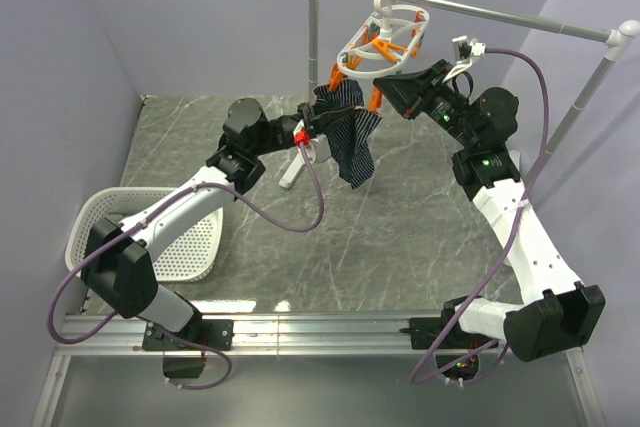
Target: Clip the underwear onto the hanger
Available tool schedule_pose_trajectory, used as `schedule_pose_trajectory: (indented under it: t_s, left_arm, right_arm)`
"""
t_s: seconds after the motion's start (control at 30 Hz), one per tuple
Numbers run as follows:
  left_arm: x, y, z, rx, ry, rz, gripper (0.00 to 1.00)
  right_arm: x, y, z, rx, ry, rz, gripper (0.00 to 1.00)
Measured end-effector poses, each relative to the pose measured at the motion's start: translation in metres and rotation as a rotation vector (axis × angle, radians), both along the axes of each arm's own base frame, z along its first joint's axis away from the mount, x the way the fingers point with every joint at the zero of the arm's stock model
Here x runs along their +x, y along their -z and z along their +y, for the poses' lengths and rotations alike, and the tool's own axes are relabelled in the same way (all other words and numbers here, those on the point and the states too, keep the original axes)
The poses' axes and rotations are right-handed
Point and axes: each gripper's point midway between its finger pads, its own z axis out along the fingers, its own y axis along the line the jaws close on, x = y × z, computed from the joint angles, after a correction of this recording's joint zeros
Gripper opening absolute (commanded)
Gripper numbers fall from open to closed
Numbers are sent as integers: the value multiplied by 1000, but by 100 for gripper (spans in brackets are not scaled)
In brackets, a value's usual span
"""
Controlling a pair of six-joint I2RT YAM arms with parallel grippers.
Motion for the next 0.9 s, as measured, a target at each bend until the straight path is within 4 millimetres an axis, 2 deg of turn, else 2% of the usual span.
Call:
schedule_pose_trajectory:
  t_s: [0.9]
  left_arm:
    - [1, -21, -6, -76, 42, 50, 0]
  right_arm:
    - [-2, -2, 4, 32, -38, 19, 0]
